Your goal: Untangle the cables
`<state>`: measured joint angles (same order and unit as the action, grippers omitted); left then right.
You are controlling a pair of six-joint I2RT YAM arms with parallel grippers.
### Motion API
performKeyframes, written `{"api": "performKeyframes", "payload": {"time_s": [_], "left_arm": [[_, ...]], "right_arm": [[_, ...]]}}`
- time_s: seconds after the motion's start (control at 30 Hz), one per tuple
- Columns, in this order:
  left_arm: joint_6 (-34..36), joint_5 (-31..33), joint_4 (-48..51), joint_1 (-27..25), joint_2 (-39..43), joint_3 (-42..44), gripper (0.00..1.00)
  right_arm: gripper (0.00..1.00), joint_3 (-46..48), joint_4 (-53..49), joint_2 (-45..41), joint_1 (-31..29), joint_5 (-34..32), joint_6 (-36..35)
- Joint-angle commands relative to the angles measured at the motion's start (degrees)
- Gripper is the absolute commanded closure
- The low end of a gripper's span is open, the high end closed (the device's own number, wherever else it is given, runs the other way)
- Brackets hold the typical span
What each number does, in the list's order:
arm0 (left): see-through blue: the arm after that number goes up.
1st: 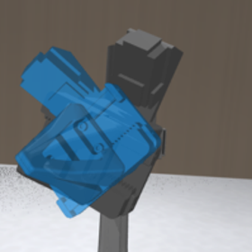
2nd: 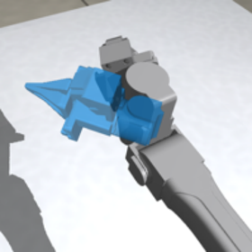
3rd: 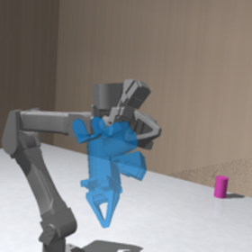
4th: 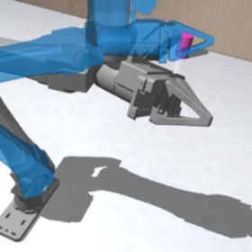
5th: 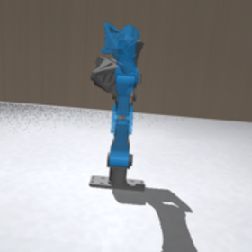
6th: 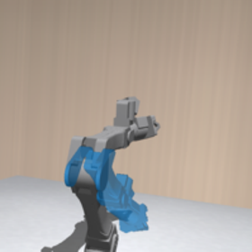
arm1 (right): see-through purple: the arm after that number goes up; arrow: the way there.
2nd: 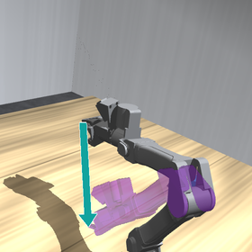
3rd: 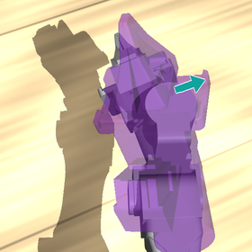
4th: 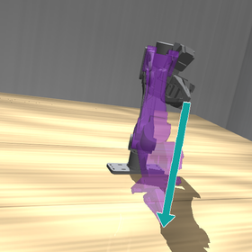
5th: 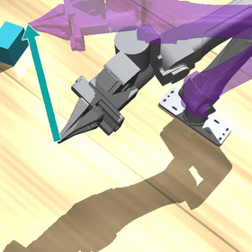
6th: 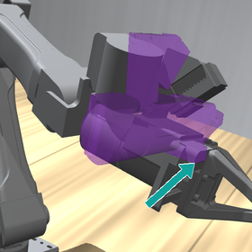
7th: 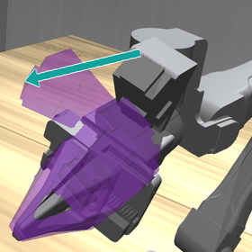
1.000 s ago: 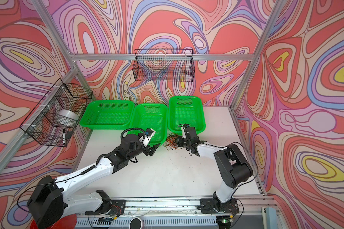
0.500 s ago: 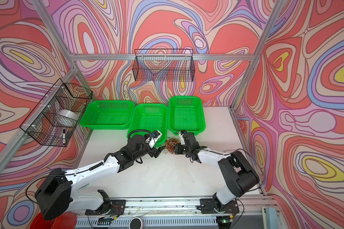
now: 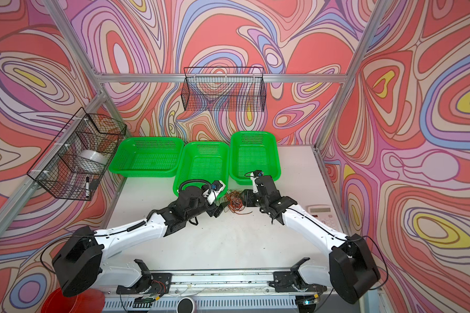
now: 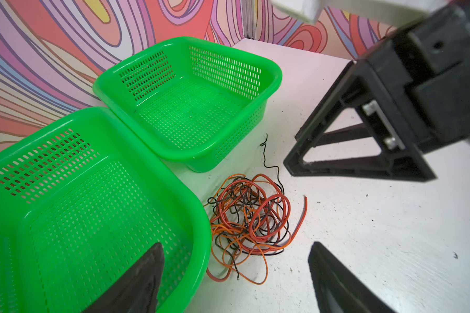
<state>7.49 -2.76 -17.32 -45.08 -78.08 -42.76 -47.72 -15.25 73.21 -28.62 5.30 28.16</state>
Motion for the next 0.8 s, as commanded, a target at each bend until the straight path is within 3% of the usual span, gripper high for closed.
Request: {"api": "performKeyframes", "payload": {"time_s": [0.0, 0.27, 0.77], "left_arm": [[0.73, 0.24, -1.84, -0.52, -0.24, -1.89, 0.15], [2.93, 0.70, -1.43, -0.55, 0.21, -2.13, 0.14], [10.12, 1.57, -0.78, -0.58, -0.58, -2.06, 0.13]], "right_arm": [[0.45, -2.88, -6.71, 1.31, 1.25, -7.48, 6.92], [0.45, -6.38, -7.21, 11.54, 2.25, -10.92, 15.65], [0.48, -12.75, -2.89, 27.39, 2.87, -13.47, 13.68]]}}
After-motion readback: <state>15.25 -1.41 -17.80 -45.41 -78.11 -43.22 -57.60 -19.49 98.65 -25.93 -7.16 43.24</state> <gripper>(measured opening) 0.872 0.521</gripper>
